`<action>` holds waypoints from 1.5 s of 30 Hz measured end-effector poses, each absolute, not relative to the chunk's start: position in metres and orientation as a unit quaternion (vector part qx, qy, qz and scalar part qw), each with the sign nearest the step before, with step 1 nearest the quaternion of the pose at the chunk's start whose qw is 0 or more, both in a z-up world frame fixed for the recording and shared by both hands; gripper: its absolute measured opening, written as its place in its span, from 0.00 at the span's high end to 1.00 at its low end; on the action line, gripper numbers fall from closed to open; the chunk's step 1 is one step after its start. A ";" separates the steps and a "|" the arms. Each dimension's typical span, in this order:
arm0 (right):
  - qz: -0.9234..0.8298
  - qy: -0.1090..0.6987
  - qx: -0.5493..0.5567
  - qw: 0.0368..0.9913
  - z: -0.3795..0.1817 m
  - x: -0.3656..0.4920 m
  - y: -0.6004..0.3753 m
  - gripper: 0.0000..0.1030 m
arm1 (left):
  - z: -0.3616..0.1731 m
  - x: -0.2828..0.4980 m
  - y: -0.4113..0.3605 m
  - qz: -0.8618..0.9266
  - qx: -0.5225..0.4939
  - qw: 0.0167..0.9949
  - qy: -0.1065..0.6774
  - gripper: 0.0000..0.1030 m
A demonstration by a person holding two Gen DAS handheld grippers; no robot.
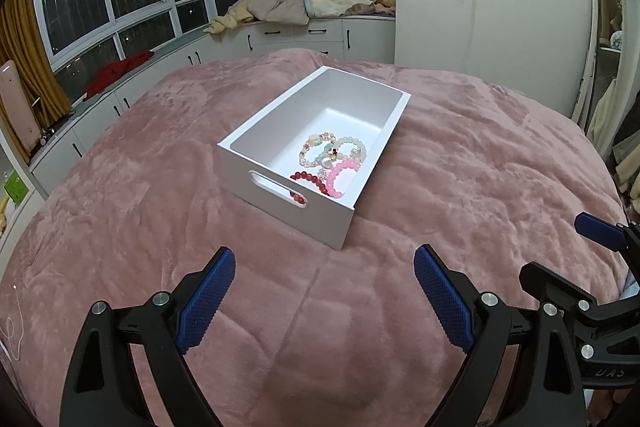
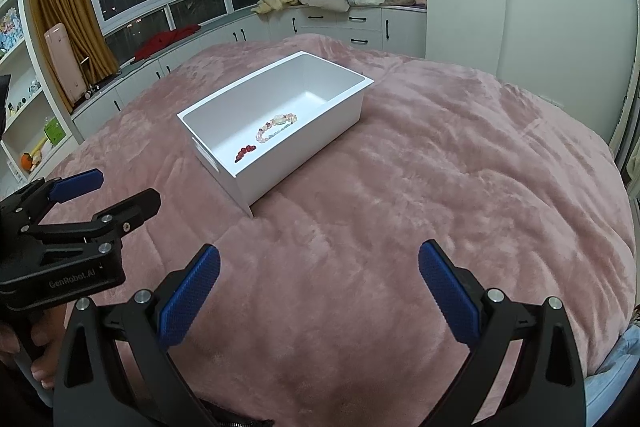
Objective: Organize jewelry
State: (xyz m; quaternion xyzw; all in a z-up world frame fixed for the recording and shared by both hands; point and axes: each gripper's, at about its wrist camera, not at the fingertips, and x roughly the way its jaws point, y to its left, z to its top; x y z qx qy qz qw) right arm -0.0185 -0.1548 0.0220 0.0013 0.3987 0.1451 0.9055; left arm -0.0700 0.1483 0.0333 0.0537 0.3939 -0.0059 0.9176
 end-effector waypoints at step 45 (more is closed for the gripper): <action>0.141 0.405 0.006 0.904 0.016 -0.019 -0.159 0.05 | 0.027 -0.071 0.160 -0.009 0.048 0.912 0.408 0.10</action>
